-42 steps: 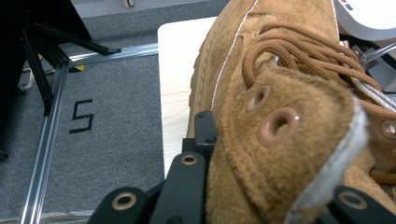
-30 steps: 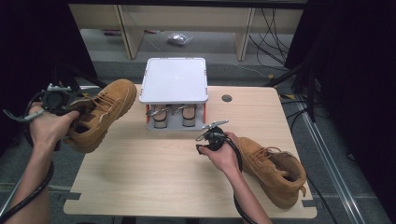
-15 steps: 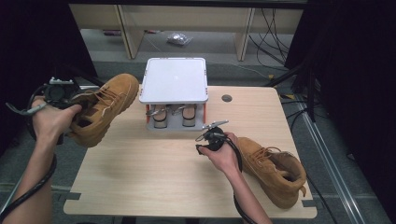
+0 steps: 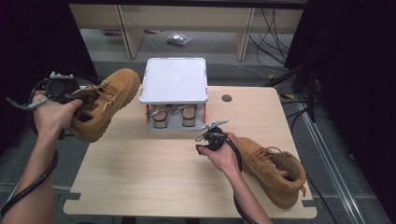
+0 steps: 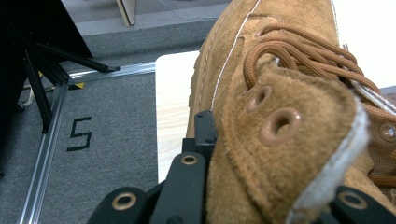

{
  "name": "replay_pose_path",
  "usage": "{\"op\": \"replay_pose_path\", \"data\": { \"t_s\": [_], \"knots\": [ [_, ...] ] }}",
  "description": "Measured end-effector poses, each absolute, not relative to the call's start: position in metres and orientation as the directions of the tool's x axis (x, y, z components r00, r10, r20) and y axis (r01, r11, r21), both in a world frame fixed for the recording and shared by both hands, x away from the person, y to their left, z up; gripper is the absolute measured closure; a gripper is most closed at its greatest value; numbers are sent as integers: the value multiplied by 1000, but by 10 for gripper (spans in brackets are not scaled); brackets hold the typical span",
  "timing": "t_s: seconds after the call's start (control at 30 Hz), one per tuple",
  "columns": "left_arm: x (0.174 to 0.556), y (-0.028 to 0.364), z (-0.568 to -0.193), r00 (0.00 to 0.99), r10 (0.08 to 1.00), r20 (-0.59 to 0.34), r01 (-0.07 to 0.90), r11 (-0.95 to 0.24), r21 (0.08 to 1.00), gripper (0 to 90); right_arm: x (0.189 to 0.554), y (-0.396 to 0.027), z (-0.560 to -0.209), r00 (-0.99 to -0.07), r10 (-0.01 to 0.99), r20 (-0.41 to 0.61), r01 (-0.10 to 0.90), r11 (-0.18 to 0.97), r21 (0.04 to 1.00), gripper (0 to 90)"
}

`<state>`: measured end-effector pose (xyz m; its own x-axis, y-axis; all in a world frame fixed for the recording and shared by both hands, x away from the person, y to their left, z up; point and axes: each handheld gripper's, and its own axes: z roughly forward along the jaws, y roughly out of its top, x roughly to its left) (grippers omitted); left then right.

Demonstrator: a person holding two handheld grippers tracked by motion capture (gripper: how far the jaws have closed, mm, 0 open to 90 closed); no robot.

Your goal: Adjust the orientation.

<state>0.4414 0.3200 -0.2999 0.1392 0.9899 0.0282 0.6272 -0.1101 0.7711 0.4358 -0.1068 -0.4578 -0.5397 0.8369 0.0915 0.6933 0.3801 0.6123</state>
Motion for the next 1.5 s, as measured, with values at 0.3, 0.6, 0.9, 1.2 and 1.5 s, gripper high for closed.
{"op": "replay_pose_path", "data": {
  "t_s": [0.3, 0.6, 0.9, 1.2, 1.5],
  "knots": [
    [445, 318, -296, 138, 990, 26, 620, -107, 777, 870, 437, -107, -458, -547, 833, 84, 683, 387, 619, 434],
    [447, 316, -292, 140, 990, 24, 616, -105, 781, 869, 435, -106, -458, -538, 838, 93, 693, 377, 614, 434],
    [453, 312, -286, 142, 990, 23, 611, -106, 784, 869, 435, -107, -457, -541, 836, 88, 690, 382, 615, 434],
    [460, 306, -281, 146, 989, 18, 605, -104, 789, 869, 433, -107, -456, -537, 838, 98, 694, 372, 617, 434],
    [469, 295, -278, 146, 989, 5, 608, -93, 789, 869, 431, -112, -456, -535, 838, 104, 692, 365, 622, 435]
  ]
}}
